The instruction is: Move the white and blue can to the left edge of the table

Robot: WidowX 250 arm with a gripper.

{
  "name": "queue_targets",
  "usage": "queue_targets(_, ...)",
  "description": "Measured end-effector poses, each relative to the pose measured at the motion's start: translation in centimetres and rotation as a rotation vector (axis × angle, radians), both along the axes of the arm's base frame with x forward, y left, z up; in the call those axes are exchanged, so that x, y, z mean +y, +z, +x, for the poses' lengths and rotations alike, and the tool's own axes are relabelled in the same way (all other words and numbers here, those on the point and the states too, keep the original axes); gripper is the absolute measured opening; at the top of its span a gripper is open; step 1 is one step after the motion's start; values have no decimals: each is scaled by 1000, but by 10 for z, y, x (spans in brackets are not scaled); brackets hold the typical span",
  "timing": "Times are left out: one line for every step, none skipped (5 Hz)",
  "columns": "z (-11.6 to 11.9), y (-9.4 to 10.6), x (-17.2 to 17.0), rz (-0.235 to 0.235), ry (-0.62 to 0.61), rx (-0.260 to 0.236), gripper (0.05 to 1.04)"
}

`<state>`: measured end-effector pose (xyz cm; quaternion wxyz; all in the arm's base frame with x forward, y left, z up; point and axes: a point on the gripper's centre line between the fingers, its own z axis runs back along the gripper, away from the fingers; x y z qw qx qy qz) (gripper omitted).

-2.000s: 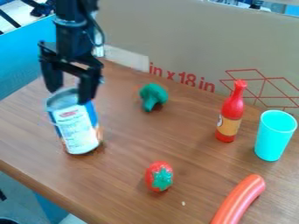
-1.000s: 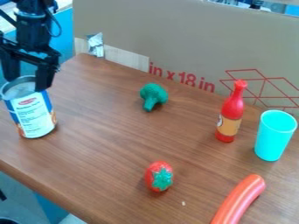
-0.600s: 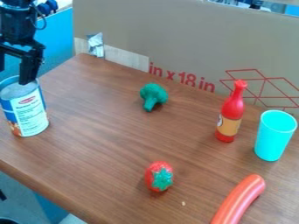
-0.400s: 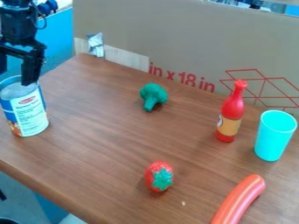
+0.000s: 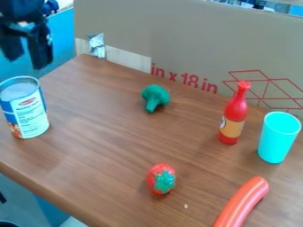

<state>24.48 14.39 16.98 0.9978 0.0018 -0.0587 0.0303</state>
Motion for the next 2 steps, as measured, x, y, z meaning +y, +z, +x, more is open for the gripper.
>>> queue_targets(2,-12,-26,-11,-115,44,1001)
queue_targets(21,-41,-54,-15,-223,138,1001)
